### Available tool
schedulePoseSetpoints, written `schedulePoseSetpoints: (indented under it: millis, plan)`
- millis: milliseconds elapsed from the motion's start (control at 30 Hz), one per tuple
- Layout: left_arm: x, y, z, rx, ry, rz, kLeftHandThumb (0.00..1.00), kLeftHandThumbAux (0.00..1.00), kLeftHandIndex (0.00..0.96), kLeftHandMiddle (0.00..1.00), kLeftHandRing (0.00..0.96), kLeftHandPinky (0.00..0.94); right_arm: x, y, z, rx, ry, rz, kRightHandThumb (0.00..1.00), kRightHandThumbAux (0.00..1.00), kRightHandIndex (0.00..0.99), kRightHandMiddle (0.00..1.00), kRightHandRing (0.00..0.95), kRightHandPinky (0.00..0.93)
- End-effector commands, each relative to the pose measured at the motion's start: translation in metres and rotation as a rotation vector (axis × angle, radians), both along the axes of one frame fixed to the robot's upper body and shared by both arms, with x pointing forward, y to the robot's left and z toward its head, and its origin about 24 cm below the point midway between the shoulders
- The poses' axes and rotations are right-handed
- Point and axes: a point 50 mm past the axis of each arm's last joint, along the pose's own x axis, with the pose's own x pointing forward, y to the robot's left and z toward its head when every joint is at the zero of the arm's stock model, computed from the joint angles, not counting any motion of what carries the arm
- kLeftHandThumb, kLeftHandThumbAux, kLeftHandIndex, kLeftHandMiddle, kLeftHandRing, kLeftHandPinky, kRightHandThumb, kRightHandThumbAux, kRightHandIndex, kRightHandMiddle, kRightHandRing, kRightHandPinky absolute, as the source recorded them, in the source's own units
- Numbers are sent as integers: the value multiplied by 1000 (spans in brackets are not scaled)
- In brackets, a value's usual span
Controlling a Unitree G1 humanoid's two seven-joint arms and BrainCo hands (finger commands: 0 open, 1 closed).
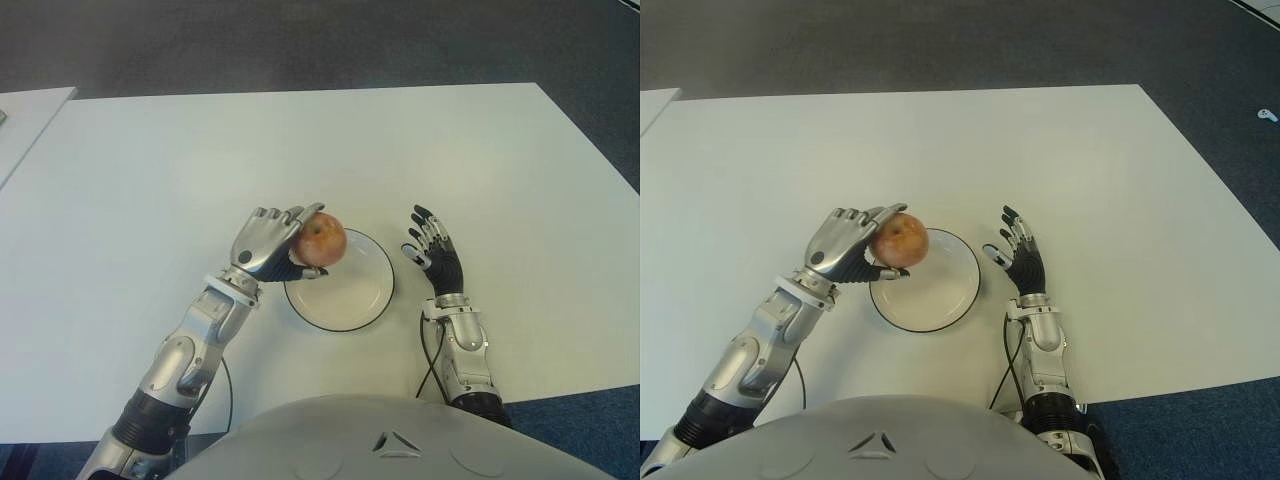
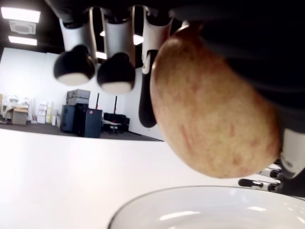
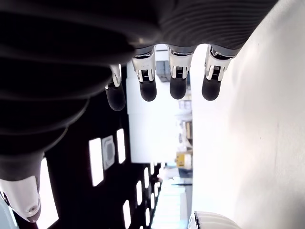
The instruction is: Put the apples into the plate.
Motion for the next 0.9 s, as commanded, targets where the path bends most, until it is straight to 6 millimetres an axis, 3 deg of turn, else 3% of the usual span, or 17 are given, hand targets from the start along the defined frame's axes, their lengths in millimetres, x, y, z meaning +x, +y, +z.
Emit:
schedulePoseSetpoints:
  millis: [33,900]
  plan:
    - [2,-8,0,35,3,-24,748,694,443,894,871,859,-29,7,-36,23,204,-6,161,609,101,60,10,5]
    - [3,-14,-16,57,42,-61,750,694,443,880,867,849,-31,10,-36,52,203,-8,225,631,115,60,9,3]
